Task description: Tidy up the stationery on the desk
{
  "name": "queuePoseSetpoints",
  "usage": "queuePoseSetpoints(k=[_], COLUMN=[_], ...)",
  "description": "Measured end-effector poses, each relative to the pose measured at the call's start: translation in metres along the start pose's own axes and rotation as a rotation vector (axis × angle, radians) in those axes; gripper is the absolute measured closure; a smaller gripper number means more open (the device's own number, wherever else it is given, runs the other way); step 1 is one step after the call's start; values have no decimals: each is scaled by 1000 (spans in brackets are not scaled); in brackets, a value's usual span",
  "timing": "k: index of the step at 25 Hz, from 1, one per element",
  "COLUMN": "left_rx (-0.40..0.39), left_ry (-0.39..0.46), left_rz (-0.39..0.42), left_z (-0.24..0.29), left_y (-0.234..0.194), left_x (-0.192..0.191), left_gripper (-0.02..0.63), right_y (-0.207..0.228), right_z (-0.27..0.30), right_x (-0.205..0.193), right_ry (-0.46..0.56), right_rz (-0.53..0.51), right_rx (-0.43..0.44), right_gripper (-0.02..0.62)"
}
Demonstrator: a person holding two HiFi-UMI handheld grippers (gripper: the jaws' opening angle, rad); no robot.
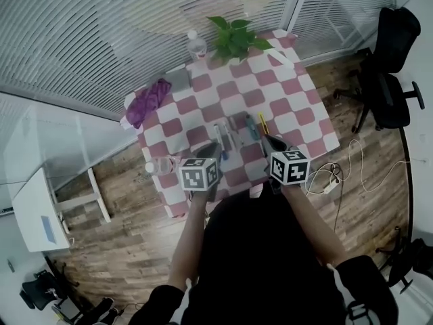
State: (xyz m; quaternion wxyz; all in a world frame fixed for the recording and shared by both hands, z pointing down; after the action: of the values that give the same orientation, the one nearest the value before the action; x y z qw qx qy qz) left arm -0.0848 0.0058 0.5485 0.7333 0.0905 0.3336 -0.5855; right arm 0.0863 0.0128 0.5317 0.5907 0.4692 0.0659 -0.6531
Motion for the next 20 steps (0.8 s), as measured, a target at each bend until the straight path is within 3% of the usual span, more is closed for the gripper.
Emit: queuePoseSetpoints(k=[5, 9, 15, 20], left_rx=[-43, -76, -44, -20], left_ry=[91, 217, 424, 500], left_rz=[-26, -53, 53, 123], left_z=[-34, -72, -128, -153], left_y=[-4, -2, 0, 0], left_x=[18, 49, 103, 138], left_gripper=[560, 565, 573, 574], right_y=[-13, -25, -48, -73], right_z=[0, -12, -33, -43], right_x=[16, 39, 81, 118], right_ry=[31, 72, 154, 226], right_rz=[-48, -106, -199, -242], right_rx=[-3, 16, 96, 197], right_gripper=[574, 574, 574, 574])
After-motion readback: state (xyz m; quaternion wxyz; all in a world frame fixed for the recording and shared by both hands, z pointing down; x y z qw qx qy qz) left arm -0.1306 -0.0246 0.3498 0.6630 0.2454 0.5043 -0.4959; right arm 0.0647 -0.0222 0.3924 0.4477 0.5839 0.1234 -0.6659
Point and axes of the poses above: the fingertips, and each gripper's own axes: z forward along the fingers, y to its right, x out of its top, the point moved 2 cm from there along -z, backward along the fingers, and after that the axes turned 10 degrees about x, right-handed, at the moved point
